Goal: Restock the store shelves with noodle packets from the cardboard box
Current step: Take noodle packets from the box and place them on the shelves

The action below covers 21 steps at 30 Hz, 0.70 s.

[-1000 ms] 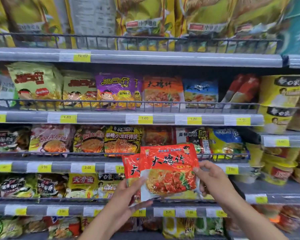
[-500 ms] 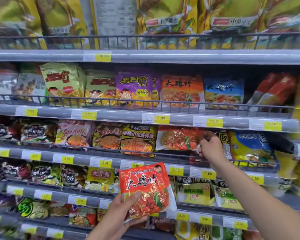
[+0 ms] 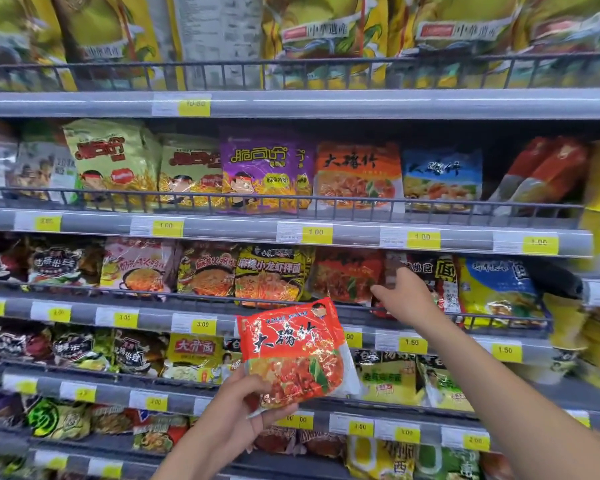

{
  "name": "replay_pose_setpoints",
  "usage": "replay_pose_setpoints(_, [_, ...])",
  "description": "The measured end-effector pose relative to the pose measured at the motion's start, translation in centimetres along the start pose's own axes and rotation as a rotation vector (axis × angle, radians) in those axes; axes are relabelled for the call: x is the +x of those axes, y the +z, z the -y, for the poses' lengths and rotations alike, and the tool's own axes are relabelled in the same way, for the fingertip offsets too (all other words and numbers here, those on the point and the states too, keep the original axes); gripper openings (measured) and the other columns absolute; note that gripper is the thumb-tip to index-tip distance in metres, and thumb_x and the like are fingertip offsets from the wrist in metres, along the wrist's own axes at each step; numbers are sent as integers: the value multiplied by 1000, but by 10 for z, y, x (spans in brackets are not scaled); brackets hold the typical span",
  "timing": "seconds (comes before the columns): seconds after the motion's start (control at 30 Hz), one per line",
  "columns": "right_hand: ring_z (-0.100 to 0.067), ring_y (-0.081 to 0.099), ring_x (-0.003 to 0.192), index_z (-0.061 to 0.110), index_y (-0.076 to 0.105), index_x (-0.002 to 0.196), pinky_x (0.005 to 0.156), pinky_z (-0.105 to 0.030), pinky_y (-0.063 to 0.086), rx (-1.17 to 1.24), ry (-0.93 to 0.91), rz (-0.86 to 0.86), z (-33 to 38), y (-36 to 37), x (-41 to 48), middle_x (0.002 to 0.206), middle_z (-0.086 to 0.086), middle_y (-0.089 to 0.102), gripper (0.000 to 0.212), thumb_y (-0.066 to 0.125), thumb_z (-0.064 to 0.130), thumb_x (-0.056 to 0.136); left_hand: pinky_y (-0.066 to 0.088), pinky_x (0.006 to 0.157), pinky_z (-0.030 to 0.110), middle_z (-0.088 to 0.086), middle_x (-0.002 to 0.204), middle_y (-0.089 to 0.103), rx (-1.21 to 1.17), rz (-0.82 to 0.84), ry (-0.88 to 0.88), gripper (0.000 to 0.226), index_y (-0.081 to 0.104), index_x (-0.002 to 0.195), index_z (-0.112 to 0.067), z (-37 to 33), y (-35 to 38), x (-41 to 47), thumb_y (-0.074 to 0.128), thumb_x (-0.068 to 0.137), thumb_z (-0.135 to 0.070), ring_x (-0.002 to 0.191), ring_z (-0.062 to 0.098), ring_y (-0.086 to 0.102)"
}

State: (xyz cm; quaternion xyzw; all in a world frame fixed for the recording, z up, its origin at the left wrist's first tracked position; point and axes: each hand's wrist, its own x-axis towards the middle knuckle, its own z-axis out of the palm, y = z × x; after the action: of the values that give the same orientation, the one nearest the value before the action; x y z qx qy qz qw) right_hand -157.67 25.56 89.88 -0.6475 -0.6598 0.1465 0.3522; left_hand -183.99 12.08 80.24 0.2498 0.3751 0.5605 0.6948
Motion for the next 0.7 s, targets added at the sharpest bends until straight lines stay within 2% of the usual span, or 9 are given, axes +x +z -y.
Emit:
replay_pose_setpoints(0.03, [-13, 49, 61, 11, 56, 97, 55, -30, 38, 35, -40, -30, 0, -3, -10, 84, -3, 55, 17, 62, 27, 98, 63, 71, 54, 30, 127, 57, 2, 17, 7, 53, 55, 119, -8, -2, 3, 2, 61, 71, 14, 105, 47, 65])
replay_pose_setpoints(0.1, [-7, 59, 74, 18, 55, 128, 63, -24, 45, 125, -124, -63, -1, -4, -32, 112, 3, 61, 33, 60, 31, 98, 63, 74, 54, 30, 133, 54, 0, 42, 18, 62, 50, 128, -9, -5, 7, 10, 63, 72, 14, 104, 47, 68])
replay_pose_setpoints(0.23, [-3, 69, 87, 38, 47, 136, 76, -24, 55, 301, -234, 92, -12, 2, -77, 131, 20, 50, 47, 64, 46, 92, 62, 80, 52, 27, 152, 37, -17, 93, 36, 83, 35, 151, -9, -14, 24, 25, 68, 78, 11, 108, 46, 68])
replay_pose_setpoints(0.3, [0, 68, 93, 48, 44, 135, 80, -27, 58, 294, -309, 136, -22, 8, -89, 140, 28, 36, 54, 70, 45, 88, 63, 81, 50, 29, 141, 50, -25, 129, 60, 59, 50, 136, -13, -20, 40, 29, 64, 83, 9, 104, 40, 69])
replay_pose_setpoints(0.4, [2, 57, 109, 51, 53, 123, 85, -17, 53, 220, -434, 66, -34, 16, -88, 145, 32, 26, 46, 75, 35, 87, 61, 84, 46, 15, 109, 74, 0, 145, 97, 33, 52, 108, -25, -32, 65, 36, 58, 94, 4, 102, 33, 68])
replay_pose_setpoints(0.5, [-1, 51, 120, 51, 64, 102, 95, -27, 50, 195, -456, -79, -40, 20, -74, 141, 27, 35, 30, 74, 26, 89, 62, 74, 31, 2, 109, 75, 541, 60, 292, 19, 63, 109, -30, -42, 76, 54, 63, 99, -14, 101, 22, 70])
replay_pose_setpoints(0.57, [4, 46, 123, 49, 66, 98, 98, -31, 50, 176, -454, -135, -40, 19, -64, 134, 25, 39, 26, 72, 24, 90, 50, 64, 17, -7, 106, 70, 948, -62, 505, 27, 60, 122, -32, -47, 80, 68, 67, 96, -26, 90, 13, 67])
replay_pose_setpoints(0.63, [3, 45, 119, 40, 70, 105, 99, -31, 50, 134, -459, -166, -38, 20, -54, 130, 21, 42, 22, 70, 23, 92, 42, 56, 18, -12, 97, 61, 1106, -159, 663, 59, 39, 144, -30, -50, 87, 79, 70, 93, -33, 70, 7, 60])
replay_pose_setpoints(0.7, [5, 44, 109, 27, 72, 115, 96, -28, 51, 45, -471, -215, -35, 22, -44, 125, 15, 44, 23, 68, 19, 94, 47, 52, 29, -9, 94, 58, 1188, -237, 802, 60, 34, 139, -29, -53, 91, 89, 71, 92, -37, 63, 11, 59])
